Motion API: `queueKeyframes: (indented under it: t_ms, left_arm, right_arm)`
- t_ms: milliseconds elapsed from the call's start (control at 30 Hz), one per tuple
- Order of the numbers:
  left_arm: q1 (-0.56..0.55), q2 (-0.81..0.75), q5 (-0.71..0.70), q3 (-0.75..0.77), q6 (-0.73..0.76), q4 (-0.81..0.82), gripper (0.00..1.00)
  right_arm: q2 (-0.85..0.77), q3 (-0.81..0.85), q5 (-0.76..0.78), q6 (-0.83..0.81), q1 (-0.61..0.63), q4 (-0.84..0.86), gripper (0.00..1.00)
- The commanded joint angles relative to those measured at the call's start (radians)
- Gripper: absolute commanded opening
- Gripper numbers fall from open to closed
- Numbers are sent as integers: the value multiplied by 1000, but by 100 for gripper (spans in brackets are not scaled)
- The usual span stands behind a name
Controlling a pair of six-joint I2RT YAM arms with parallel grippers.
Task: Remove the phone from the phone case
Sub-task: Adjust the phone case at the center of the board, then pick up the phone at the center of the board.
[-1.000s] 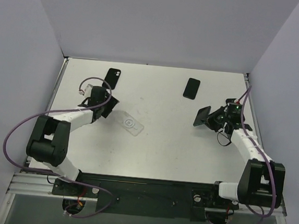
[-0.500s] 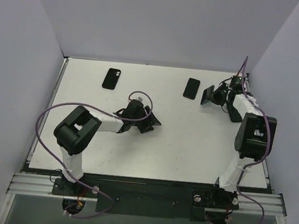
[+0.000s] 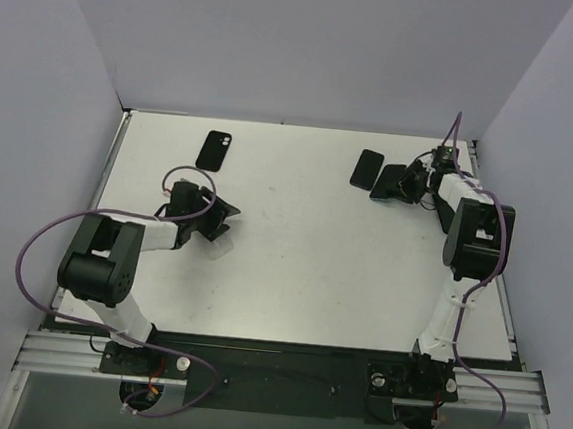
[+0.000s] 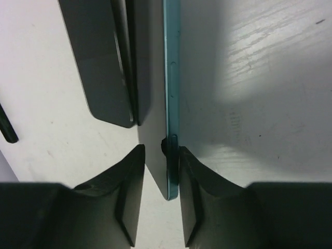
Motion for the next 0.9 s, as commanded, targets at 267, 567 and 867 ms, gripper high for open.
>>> queueKeyframes:
  t_ms: [267,567,867]
  left_arm:
    - [-181,-150,13,321,303,-390,75]
    - [-287,-135,274,641,481,-433,77]
    - [-292,-120,478,675,584,-487,81]
  right_arm:
    - [-43,189,275,-118,-7,-335,67]
    - [-80,198,444,-45,-159,-348,71]
    - [15,347,454,-113,-252,-397,74]
